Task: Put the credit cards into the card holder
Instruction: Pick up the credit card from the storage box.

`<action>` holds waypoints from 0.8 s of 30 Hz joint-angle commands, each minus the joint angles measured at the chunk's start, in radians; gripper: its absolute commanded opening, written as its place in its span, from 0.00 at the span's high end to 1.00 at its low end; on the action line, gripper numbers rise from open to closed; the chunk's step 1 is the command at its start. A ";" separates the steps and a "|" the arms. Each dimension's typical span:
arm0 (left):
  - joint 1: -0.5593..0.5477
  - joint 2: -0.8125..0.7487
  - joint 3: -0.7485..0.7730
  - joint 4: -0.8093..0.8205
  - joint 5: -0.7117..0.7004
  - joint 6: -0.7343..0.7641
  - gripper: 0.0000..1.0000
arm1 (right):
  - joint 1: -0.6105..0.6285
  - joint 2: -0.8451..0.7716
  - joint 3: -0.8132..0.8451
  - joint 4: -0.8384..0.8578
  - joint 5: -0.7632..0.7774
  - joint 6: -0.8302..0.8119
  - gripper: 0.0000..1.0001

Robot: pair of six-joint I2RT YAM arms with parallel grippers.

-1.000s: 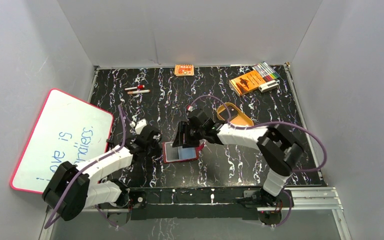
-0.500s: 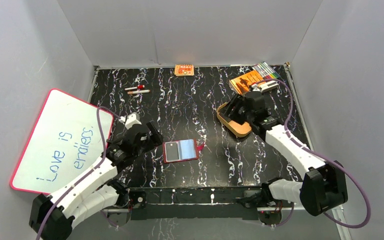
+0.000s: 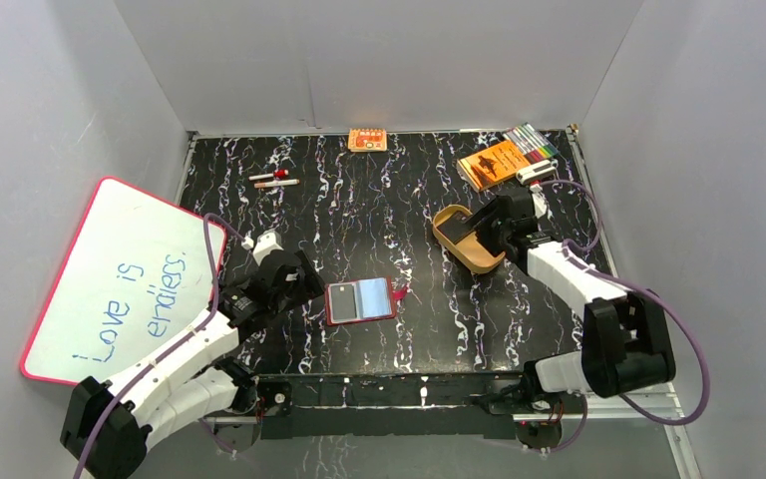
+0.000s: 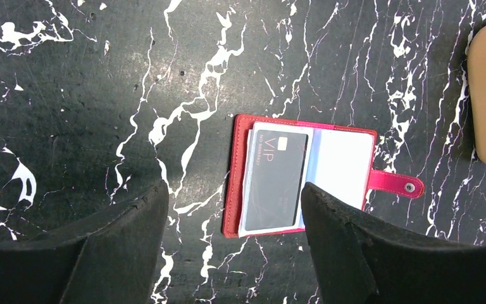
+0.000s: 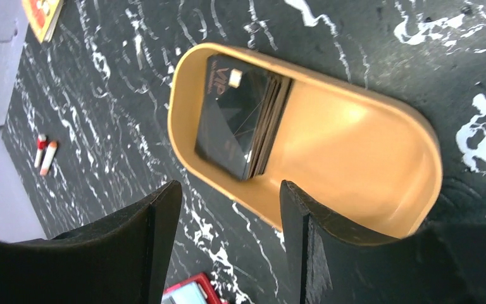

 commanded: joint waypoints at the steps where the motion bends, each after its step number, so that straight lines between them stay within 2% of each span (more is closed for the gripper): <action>1: 0.003 -0.007 0.003 -0.003 -0.011 0.011 0.26 | -0.042 0.076 0.029 0.080 -0.029 0.037 0.33; 14: 0.002 0.008 -0.011 0.021 0.007 0.012 0.27 | -0.059 0.222 0.047 0.198 -0.081 0.041 0.35; 24: 0.003 0.014 -0.014 0.024 0.005 0.014 0.27 | -0.065 0.290 0.058 0.219 -0.092 0.044 0.36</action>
